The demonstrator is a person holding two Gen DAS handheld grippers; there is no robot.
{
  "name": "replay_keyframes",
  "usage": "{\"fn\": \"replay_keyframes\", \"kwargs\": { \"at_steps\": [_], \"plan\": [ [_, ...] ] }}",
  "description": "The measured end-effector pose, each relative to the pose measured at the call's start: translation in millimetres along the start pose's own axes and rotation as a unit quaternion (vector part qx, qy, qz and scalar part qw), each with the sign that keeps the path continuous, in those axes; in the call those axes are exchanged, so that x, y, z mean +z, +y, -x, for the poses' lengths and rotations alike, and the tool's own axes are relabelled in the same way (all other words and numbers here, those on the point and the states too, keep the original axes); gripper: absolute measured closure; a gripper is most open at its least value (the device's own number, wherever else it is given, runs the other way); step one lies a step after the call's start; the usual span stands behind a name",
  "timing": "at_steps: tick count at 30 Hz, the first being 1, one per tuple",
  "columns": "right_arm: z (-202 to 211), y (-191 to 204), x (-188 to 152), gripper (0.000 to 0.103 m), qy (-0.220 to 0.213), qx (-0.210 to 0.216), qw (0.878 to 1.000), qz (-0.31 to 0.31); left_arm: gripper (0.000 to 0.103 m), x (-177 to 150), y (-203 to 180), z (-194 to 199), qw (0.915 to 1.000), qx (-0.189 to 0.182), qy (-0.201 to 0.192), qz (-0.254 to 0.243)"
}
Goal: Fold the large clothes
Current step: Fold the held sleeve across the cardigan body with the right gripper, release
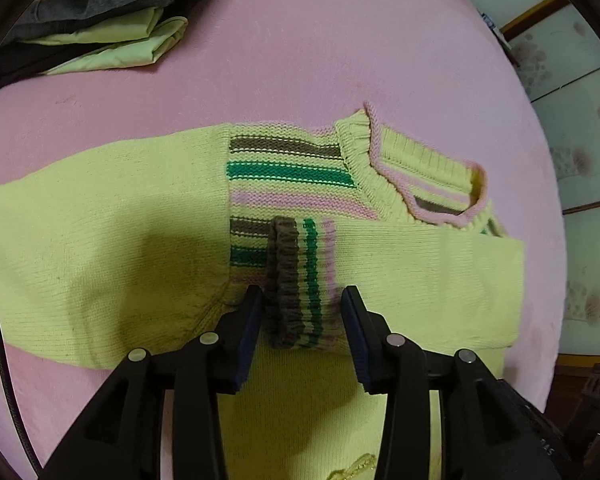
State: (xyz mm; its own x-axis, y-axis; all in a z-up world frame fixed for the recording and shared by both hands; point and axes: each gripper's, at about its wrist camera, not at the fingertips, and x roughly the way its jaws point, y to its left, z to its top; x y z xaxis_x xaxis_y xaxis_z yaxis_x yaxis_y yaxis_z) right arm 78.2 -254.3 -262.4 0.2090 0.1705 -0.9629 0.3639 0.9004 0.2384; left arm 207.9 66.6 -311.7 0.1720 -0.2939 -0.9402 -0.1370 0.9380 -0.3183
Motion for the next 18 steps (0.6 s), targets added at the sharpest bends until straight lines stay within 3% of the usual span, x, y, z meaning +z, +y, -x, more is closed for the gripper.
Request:
{"fn": "replay_keyframes", "kwargs": {
  "at_steps": [2,3,4,6,11,14,18],
  "plan": [
    [0,-1,1,0.073,0.0,0.0,1.0,0.0,0.06,-1,-1,2,1.0,0.007,-0.006,-0.004],
    [-1,-2,1,0.073,0.001,0.0,1.0,-0.001,0.083,0,-3,3,0.9998,0.016,-0.01,-0.011],
    [-1,-3,1,0.073,0.002,0.0,1.0,-0.002,0.098,6,-17,1,0.9993,0.022,-0.016,-0.025],
    [-3,-5,1,0.073,0.005,0.0,1.0,-0.005,0.098,7,-32,10,0.9985,0.01,-0.039,-0.038],
    [1,-4,4,0.073,-0.009,-0.004,1.0,-0.003,0.098,10,-43,38,0.9931,0.023,-0.102,-0.052],
    [-2,-1,9,0.073,-0.014,-0.019,1.0,0.008,0.098,9,-31,27,0.9932,0.056,-0.097,-0.032],
    [-14,7,18,0.073,-0.023,-0.04,0.998,0.043,0.096,9,-8,13,0.997,0.044,-0.064,0.005]
  ]
}}
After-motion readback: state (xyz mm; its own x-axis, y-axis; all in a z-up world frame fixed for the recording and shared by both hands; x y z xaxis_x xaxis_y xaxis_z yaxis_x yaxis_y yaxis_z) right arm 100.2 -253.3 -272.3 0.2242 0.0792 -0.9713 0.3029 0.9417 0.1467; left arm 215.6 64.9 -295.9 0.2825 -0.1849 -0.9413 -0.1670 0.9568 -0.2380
